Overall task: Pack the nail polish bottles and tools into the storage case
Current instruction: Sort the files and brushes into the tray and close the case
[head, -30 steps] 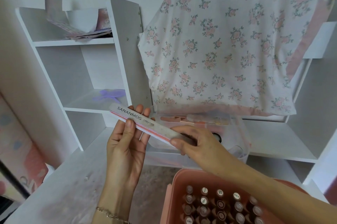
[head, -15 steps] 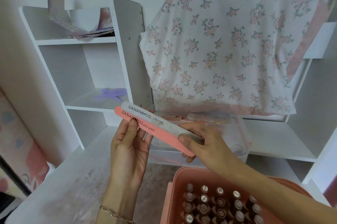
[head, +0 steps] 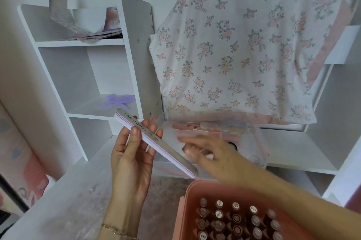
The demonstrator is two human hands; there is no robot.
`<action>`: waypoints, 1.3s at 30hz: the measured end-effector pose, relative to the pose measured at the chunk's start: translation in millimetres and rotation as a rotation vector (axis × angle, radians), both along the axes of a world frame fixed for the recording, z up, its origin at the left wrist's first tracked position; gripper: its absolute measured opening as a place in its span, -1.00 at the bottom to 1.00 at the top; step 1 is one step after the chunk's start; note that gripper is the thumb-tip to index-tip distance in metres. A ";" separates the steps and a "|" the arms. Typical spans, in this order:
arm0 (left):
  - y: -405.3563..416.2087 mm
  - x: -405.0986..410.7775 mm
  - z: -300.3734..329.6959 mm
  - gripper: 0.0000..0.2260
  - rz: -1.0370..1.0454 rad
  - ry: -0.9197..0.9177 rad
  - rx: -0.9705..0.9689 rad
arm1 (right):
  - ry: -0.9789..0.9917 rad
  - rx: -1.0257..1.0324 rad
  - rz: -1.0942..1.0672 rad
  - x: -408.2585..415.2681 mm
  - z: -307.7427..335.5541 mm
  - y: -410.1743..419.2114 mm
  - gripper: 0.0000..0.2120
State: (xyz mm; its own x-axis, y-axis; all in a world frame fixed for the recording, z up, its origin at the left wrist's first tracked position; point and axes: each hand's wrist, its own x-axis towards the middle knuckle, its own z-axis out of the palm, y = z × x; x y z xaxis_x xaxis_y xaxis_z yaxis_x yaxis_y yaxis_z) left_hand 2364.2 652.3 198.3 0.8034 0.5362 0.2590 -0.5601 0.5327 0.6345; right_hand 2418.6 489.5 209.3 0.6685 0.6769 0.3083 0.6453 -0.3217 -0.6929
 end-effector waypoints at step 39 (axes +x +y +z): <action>39.9 51.5 -6.7 -0.69 -0.043 0.247 0.154 | -0.046 -0.498 0.089 153.1 36.3 41.0 -0.73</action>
State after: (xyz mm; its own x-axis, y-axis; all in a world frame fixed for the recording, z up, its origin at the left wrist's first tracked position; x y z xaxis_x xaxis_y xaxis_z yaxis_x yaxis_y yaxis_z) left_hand 2415.7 692.1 191.6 0.8734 0.4698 0.1286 -0.3578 0.4396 0.8238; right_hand 2571.7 530.5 245.6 0.5951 0.8027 -0.0386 0.7116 -0.5487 -0.4389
